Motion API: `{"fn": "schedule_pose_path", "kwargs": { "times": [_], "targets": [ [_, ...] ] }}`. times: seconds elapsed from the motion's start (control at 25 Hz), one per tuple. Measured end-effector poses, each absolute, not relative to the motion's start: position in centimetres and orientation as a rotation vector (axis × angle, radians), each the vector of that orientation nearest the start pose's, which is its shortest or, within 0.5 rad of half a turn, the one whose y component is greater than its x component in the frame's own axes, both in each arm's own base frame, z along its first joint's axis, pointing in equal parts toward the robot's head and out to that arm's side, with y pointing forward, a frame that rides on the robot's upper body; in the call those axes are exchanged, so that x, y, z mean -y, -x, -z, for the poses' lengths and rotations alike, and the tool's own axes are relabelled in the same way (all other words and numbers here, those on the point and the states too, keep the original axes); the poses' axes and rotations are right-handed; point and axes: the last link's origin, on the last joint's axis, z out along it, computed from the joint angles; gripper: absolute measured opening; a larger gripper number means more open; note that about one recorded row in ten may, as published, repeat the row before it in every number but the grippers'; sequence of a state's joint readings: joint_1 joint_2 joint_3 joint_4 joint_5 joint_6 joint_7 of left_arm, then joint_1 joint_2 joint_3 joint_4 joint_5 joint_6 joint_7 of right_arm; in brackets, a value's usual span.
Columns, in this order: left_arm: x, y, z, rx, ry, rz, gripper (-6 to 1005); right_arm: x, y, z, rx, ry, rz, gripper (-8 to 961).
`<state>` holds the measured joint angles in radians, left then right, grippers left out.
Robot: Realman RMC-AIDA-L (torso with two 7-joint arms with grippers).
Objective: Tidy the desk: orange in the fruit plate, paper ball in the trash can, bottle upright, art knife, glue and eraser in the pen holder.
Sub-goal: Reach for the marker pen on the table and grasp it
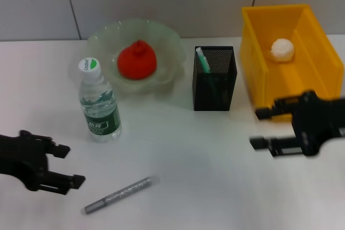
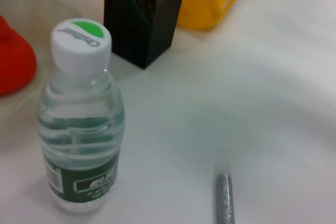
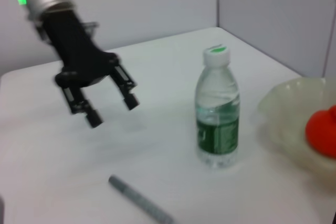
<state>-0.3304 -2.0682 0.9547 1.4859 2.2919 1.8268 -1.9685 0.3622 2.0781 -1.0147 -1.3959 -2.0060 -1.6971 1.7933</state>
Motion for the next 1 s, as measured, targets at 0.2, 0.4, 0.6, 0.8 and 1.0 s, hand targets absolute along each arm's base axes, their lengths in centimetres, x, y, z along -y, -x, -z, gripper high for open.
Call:
{"fn": "schedule_pose_path", "kwargs": {
  "times": [0.2,0.4,0.6,0.8,1.0],
  "targets": [
    [-29.8,22.1,-5.3,0.718,2.797,-0.28,634,-29.3,-23.3,-5.5,-0.36,2.912,-0.414,635],
    [-30.0,21.3,-3.3,0.757,2.754,-0.404,630,-28.5,-25.2,-6.0,-0.344,2.908,-0.502,636],
    [-29.8,19.8,-1.1,0.768,2.739,-0.456,627,-28.0,-25.9,-5.2,-0.331,2.947,-0.459,635],
    [-29.3,18.4,0.9,0.7,2.729,-0.554,623,-28.1,-26.1,-4.6,-0.318,2.965,-0.422,633],
    [-28.9,17.1,2.2,0.673,2.695,-0.618,620,-28.4,-26.2,-4.6,-0.318,2.951,-0.423,633]
  ]
}}
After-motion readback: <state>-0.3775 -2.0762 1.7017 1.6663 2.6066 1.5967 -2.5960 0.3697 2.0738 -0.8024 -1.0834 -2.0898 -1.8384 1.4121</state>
